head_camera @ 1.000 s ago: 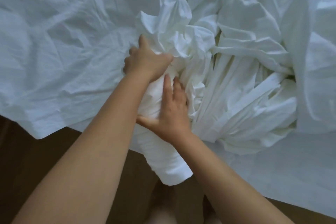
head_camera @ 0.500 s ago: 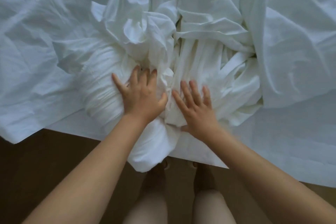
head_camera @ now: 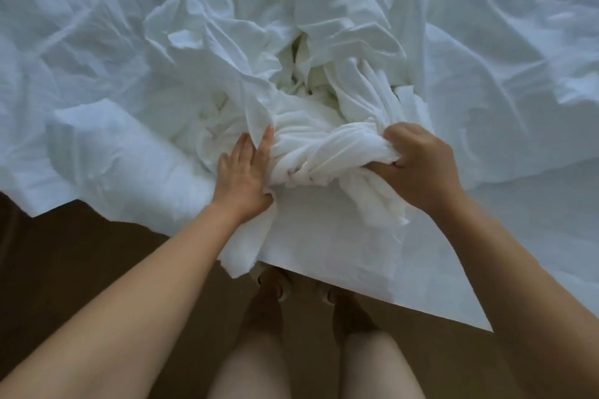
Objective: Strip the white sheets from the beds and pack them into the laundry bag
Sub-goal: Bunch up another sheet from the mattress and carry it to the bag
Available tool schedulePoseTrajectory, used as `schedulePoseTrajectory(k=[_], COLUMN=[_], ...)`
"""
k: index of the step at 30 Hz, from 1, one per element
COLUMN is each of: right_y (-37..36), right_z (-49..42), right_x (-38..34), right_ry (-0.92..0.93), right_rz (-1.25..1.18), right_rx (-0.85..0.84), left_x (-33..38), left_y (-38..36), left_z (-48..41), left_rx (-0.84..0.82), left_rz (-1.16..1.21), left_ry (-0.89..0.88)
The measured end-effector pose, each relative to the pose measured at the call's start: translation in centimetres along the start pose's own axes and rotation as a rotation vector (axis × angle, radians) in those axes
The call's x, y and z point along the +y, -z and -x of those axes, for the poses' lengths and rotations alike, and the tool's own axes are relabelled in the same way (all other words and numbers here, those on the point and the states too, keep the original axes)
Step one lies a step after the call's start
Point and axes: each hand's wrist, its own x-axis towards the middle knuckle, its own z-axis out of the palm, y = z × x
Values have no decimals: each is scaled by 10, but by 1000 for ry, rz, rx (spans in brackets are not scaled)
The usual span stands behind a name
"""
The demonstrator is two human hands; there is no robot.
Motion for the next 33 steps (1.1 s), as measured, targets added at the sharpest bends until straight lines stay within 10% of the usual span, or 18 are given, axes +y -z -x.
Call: schedulePoseTrajectory(k=[5,19,25,29,33], right_y=[12,-29,-77,-65,5], right_z=[20,42,41,23,17], right_x=[46,23,-33,-16,10], right_ry=[-141,129,339,305,242], right_rz=[106,413,724,405,113], right_rx=[-280,-55,-453,-349,-182], left_x=[38,45,36,51,78], left_y=[-8,-23,-21,-16,-7], left_z=[-13,0,6,14,17], left_rx=[-40,3,60,109,498], left_rz=[-12,129,91,-74,-11], left_ry=[128,253,208,166,-87])
